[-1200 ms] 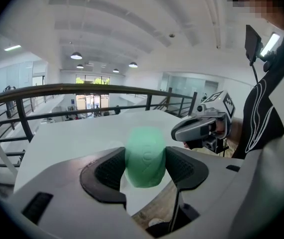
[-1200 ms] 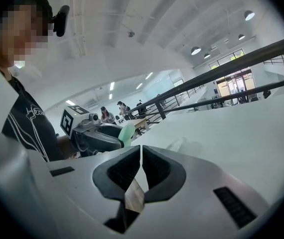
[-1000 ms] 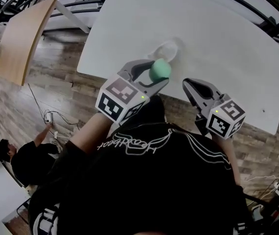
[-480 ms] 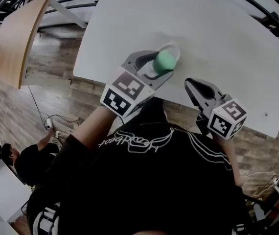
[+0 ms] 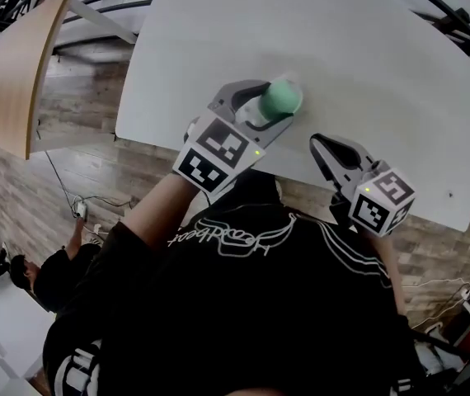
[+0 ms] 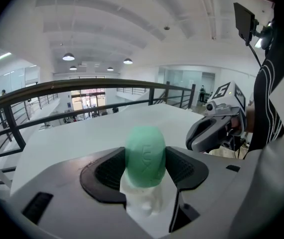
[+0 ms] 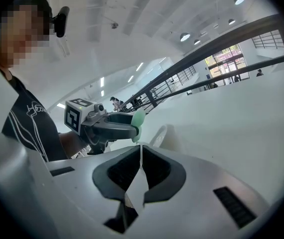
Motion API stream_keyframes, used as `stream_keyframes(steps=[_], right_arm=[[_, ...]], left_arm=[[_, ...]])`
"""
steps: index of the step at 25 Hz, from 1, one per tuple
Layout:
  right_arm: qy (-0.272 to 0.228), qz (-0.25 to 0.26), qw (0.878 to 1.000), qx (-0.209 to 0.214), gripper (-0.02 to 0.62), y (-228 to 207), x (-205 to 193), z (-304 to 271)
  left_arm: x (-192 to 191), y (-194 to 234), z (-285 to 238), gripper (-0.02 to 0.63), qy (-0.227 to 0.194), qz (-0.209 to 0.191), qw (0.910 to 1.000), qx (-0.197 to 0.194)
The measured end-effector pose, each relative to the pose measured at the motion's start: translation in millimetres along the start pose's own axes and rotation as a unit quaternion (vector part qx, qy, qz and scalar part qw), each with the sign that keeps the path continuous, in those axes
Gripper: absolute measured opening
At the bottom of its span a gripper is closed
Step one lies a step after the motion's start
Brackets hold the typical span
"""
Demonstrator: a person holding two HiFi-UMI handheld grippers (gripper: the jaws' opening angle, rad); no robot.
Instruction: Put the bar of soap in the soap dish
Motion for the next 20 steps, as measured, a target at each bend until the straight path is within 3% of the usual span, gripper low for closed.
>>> stream_keyframes(steps=[20], right_arm=[[0.02, -0.021, 1.0, 0.006, 0.02, -20, -18, -10]], left_arm=[[-35, -4, -42, 0.256, 0.032, -0.012, 0.9994, 0.001]])
Point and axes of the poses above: the fingertips, and each gripper's own axes: z backward along the fingers, y to its left, x out of its top, the point moved 1 cm from there along z, backward along the fingers, and after that the axes turned 12 degrees about x, right-handed, at the moved point
